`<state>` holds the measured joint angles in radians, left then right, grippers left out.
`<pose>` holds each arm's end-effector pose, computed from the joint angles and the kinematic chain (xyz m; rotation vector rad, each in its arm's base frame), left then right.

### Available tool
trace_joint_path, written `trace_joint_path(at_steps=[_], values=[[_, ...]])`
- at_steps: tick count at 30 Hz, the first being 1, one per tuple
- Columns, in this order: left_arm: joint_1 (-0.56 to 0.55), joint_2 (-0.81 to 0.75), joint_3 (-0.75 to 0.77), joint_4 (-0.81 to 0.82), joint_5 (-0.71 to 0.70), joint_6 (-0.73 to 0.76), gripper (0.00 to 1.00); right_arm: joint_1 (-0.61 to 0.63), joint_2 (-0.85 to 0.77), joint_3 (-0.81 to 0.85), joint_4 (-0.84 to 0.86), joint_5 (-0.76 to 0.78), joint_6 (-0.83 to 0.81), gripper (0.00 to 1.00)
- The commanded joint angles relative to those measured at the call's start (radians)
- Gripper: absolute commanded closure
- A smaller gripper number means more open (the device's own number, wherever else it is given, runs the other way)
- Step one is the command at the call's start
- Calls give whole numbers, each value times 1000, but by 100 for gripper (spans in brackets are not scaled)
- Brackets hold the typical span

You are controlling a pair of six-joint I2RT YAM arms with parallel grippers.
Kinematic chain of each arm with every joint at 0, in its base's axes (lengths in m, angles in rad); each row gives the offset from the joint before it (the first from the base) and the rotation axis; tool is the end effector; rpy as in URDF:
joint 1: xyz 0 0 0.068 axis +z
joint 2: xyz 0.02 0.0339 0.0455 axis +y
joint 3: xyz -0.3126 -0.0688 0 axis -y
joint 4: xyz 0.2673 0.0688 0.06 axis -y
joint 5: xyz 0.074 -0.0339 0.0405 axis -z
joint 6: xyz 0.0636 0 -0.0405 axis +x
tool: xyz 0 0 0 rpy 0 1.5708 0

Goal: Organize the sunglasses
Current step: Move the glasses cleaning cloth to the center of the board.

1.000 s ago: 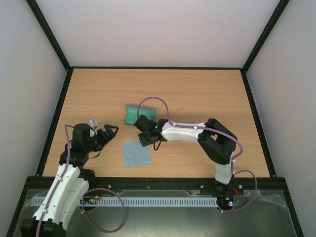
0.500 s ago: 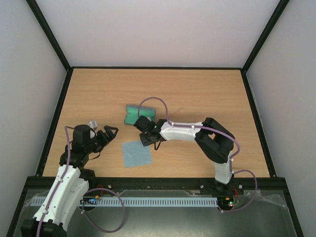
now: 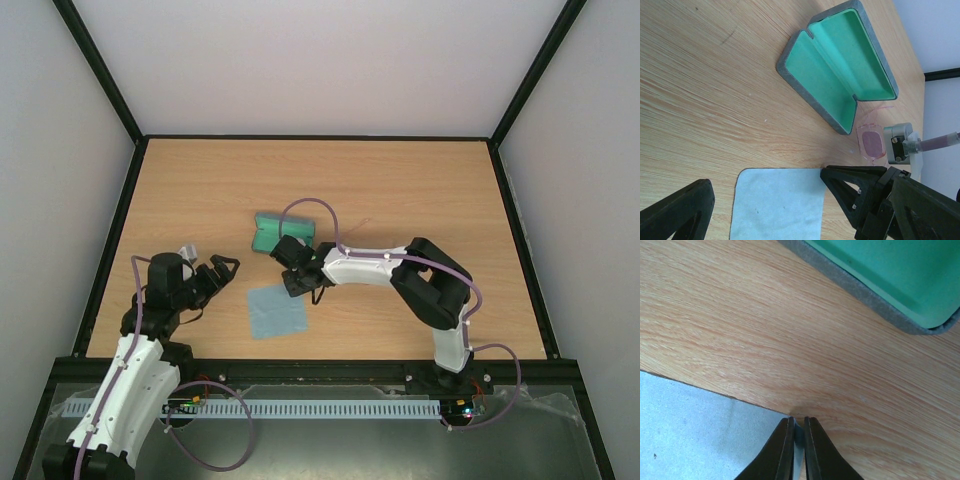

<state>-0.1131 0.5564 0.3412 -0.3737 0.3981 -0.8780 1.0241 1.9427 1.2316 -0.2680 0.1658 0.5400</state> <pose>0.1351 -0.0402 0.2065 -0.6195 2.1955 -0.9791 0.2437 0.3803 0.1622 -0.5549 2.5200 0.4020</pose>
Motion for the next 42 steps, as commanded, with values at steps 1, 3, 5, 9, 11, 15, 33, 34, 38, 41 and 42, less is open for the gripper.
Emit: trace_joint_path(at_steps=[1,3,5,9,11,15,33,34,38,41,42], values=[[-3,-9,-10,-10,-2,13,1,3,20,-39,-25,-4,10,93],[-3,-5,-12,-8,2,17,1,3,4,-63,-16,4,14,95],[-5,0,-11,-6,6,21,1,3,-12,-83,-12,12,17,98],[-13,20,-10,11,14,31,1,2,-50,-118,-13,42,24,98],[-27,41,-9,23,14,34,1,1,-69,-130,-19,55,25,98],[-82,97,-3,63,-5,32,4,1,-102,-149,-43,98,17,99],[-257,523,217,142,-228,150,61,-61,-102,-117,-37,80,-73,99],[-265,542,226,145,-232,156,66,-62,-96,-112,-36,77,-74,99],[-323,609,253,144,-290,168,76,-61,-84,-105,-30,62,-72,99],[-377,655,257,153,-321,167,77,-62,-84,-107,-29,63,-71,99],[-400,671,258,155,-333,166,77,-62,-86,-108,-31,63,-71,99]])
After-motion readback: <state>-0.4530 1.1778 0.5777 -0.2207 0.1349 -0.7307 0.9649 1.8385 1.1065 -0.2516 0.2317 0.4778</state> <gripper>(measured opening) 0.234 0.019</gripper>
